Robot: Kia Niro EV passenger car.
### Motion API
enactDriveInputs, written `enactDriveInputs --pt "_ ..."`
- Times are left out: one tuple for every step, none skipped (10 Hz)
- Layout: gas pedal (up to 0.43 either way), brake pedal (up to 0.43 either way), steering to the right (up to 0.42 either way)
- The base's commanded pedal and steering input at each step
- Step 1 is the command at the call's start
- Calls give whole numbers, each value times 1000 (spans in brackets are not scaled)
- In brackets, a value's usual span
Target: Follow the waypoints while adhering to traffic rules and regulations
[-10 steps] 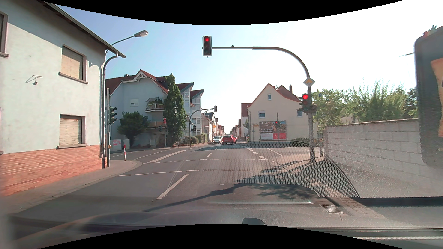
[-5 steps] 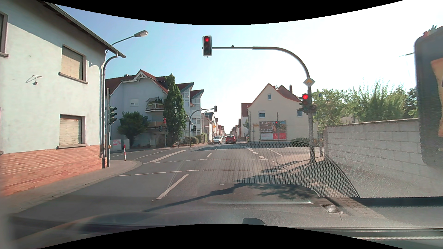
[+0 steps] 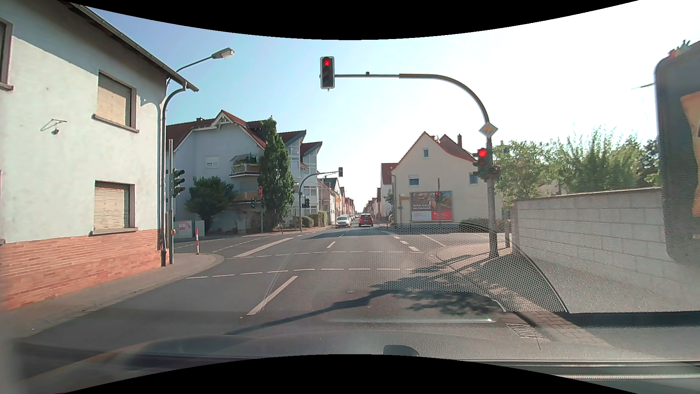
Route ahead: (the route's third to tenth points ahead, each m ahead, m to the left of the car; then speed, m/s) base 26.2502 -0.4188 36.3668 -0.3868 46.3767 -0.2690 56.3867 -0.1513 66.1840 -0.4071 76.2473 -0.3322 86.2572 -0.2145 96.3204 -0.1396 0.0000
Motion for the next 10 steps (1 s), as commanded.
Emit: enactDriveInputs --pt "0 250 -18" --pt "0 250 -18" --pt "0 250 -18" --pt "0 250 -18" --pt "0 250 -18" --pt "0 250 -18" --pt "0 250 -18" --pt "0 250 -18" --pt "0 250 -18" --pt "0 250 -18"
